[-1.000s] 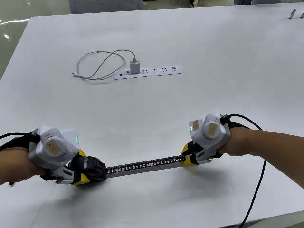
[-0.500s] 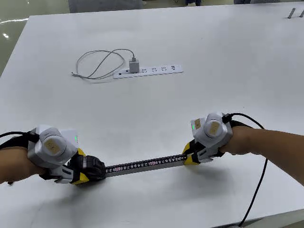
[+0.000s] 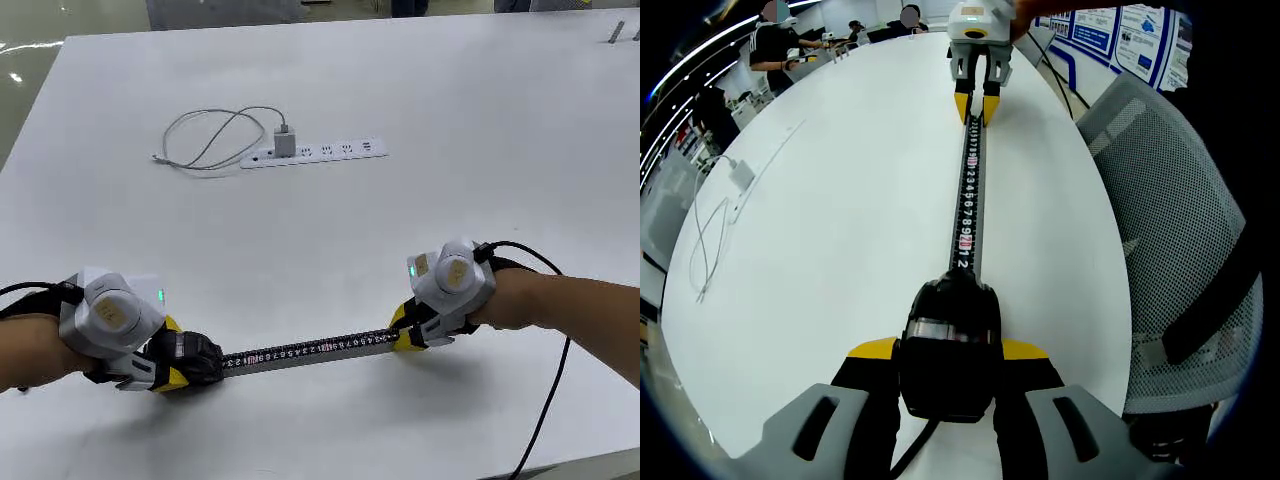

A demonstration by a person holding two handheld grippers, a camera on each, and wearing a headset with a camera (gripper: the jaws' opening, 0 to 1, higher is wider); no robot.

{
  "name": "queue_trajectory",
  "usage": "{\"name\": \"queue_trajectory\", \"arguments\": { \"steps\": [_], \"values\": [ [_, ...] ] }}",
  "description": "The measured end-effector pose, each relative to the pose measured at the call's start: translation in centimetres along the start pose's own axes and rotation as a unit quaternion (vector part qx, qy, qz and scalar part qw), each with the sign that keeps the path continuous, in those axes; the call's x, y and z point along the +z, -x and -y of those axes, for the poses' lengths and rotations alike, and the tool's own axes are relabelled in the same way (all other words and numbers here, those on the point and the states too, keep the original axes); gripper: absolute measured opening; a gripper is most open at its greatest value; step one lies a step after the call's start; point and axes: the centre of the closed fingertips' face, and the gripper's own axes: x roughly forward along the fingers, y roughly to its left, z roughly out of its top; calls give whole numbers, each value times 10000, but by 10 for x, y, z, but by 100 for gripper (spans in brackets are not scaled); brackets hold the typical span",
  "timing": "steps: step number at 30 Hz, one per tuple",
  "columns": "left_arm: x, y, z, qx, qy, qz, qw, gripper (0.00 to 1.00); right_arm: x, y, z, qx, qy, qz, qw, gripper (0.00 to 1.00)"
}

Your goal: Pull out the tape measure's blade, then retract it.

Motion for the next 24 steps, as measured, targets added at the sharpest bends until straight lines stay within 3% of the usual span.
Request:
{"name": "queue_trajectory", "arguments": {
  "steps": [17, 24],
  "values": [
    [1, -1, 1, 76, 74, 112, 9999, 31, 2, -1, -1, 2, -148, -23, 9999, 11],
    [1, -1, 0, 73, 151, 180, 9997, 32, 3, -2, 0, 129, -88, -147, 9998, 11]
  ]
}}
